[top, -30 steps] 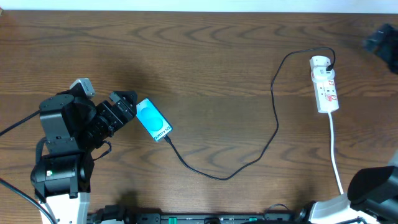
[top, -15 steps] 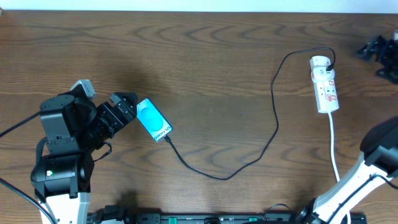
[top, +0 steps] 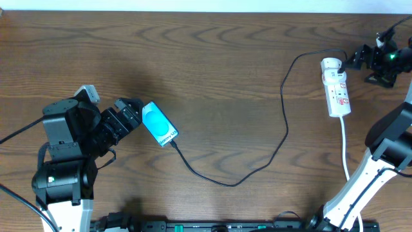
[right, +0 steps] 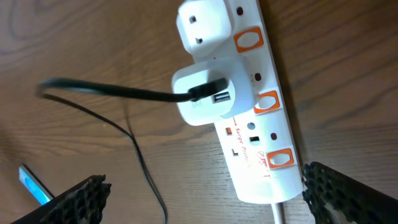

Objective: Plug charger to phone and switch on socket

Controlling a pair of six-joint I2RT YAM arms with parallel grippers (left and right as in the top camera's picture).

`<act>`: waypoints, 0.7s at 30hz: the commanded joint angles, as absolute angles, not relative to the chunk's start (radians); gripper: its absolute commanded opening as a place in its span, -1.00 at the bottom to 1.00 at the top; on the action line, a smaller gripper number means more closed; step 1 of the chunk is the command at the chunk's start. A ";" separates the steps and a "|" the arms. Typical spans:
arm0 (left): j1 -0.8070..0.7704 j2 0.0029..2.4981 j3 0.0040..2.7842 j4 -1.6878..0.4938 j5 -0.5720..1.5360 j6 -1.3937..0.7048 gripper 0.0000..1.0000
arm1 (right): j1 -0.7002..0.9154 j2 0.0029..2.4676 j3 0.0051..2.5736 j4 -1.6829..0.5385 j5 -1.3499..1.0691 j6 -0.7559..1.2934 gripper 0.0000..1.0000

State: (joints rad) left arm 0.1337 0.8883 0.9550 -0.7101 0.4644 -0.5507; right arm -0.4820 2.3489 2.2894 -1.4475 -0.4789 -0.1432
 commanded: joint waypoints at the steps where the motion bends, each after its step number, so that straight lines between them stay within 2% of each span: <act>1: 0.134 0.888 0.958 -0.714 0.450 -0.555 0.87 | -0.467 2.393 2.308 -1.448 -0.487 -0.190 0.98; 21: 0.134 0.888 0.958 -0.714 0.450 -0.555 0.87 | -0.413 2.477 2.308 -1.405 -0.482 -0.222 0.99</act>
State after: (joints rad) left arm 0.1337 0.8883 0.9550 -0.7109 0.4641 -0.5507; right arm -0.4305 2.4439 2.2898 -1.4052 -0.4782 -0.2043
